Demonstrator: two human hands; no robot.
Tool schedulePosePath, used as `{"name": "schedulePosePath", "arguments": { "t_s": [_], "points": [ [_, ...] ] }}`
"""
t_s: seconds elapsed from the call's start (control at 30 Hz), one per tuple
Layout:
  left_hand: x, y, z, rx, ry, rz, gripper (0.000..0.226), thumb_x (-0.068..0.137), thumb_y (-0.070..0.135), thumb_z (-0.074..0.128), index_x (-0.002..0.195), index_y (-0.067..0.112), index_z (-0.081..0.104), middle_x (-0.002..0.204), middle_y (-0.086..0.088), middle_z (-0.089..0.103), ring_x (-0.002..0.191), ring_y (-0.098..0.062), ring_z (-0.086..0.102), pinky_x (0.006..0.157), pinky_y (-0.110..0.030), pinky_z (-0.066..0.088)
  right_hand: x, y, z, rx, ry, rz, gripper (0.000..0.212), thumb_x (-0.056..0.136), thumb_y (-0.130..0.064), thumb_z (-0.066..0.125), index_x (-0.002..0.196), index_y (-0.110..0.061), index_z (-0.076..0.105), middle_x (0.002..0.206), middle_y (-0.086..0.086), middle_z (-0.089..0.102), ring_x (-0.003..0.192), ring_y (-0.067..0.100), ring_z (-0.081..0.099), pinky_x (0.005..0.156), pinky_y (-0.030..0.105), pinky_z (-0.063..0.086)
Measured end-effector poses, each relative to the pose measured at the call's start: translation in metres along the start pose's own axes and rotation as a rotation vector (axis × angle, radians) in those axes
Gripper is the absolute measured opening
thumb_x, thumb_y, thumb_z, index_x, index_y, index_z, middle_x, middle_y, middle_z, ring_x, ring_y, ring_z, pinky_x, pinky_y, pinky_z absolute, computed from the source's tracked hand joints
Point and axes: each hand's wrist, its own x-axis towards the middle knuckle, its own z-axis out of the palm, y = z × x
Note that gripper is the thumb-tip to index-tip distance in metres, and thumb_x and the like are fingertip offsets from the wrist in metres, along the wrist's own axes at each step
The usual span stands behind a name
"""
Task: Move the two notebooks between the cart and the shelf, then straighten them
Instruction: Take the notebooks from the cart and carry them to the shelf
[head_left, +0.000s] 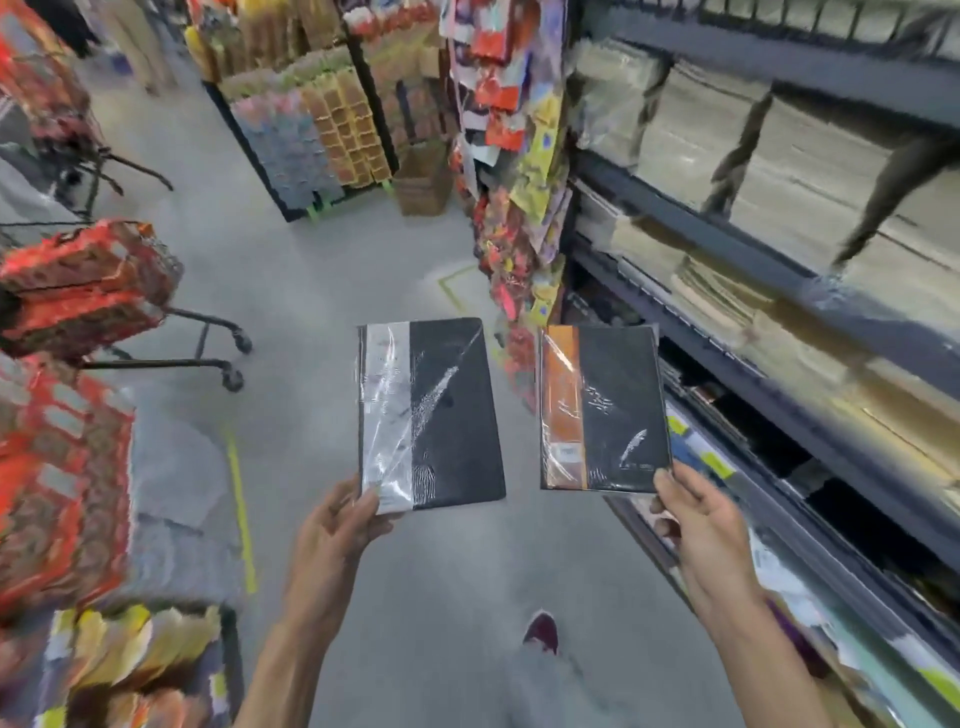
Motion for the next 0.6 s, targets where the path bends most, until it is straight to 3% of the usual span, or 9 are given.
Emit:
{"name": "schedulePosePath", "arguments": {
  "t_s": [0.1,0.17,0.27,0.37,0.47,0.6],
  "points": [
    [0.058,-0.008,0.012,0.062,-0.08,-0.081,0.065,0.059,0.061,0.085,0.109,0.022,0.073,0.106,-0.007,0.075,0.089,-0.021,0.072,0.096,-0.045,0.051,0.024,0.004,0.0,-0.014,0.051,0.017,0.017,0.091,-0.015,0.067,0.107,-0.021,0.068,0.073,-0.002,0.062,0.063,0.011,0.049,0.048,0.014,0.041],
    [0.092,-0.015,0.02,0.106,-0.156,-0.123,0.063,0.072,0.052,0.078,0.121,0.015,0.065,0.116,-0.014,0.071,0.095,-0.026,0.071,0.104,-0.054,0.043,0.035,0.011,-0.004,-0.021,0.11,0.042,0.015,0.095,-0.012,0.063,0.106,-0.022,0.068,0.074,0.002,0.058,0.061,0.01,0.048,0.049,0.014,0.041],
    [0.134,-0.02,0.044,0.145,-0.226,-0.18,0.061,0.073,0.046,0.075,0.122,0.011,0.064,0.117,-0.017,0.07,0.096,-0.025,0.069,0.095,-0.044,0.048,0.05,0.017,-0.005,-0.046,0.187,0.062,0.021,0.095,-0.016,0.063,0.115,-0.014,0.068,0.073,0.005,0.058,0.06,0.011,0.049,0.049,0.012,0.042],
    [0.164,-0.028,0.067,0.179,-0.311,-0.209,0.06,0.075,0.042,0.074,0.122,0.006,0.062,0.115,-0.015,0.072,0.099,-0.027,0.069,0.087,-0.037,0.048,0.053,0.026,-0.005,-0.031,0.304,0.078,0.014,0.094,-0.012,0.063,0.103,-0.022,0.069,0.066,-0.001,0.06,0.056,0.006,0.051,0.048,0.012,0.041],
    [0.191,-0.038,0.086,0.216,-0.372,-0.25,0.047,0.081,0.034,0.07,0.119,0.009,0.064,0.114,-0.013,0.073,0.102,-0.03,0.069,0.086,-0.036,0.049,0.051,0.036,-0.003,0.027,0.399,0.099,0.015,0.095,-0.01,0.062,0.105,-0.018,0.068,0.069,0.0,0.058,0.061,0.009,0.05,0.049,0.015,0.04],
    [0.222,-0.049,0.111,0.25,-0.472,-0.278,0.047,0.078,0.037,0.074,0.116,0.009,0.065,0.108,-0.012,0.075,0.095,-0.027,0.07,0.091,-0.043,0.05,0.051,0.052,-0.002,0.059,0.493,0.102,0.014,0.096,-0.009,0.06,0.097,-0.018,0.072,0.065,-0.006,0.057,0.062,0.01,0.047,0.05,0.015,0.038]
  ]
}}
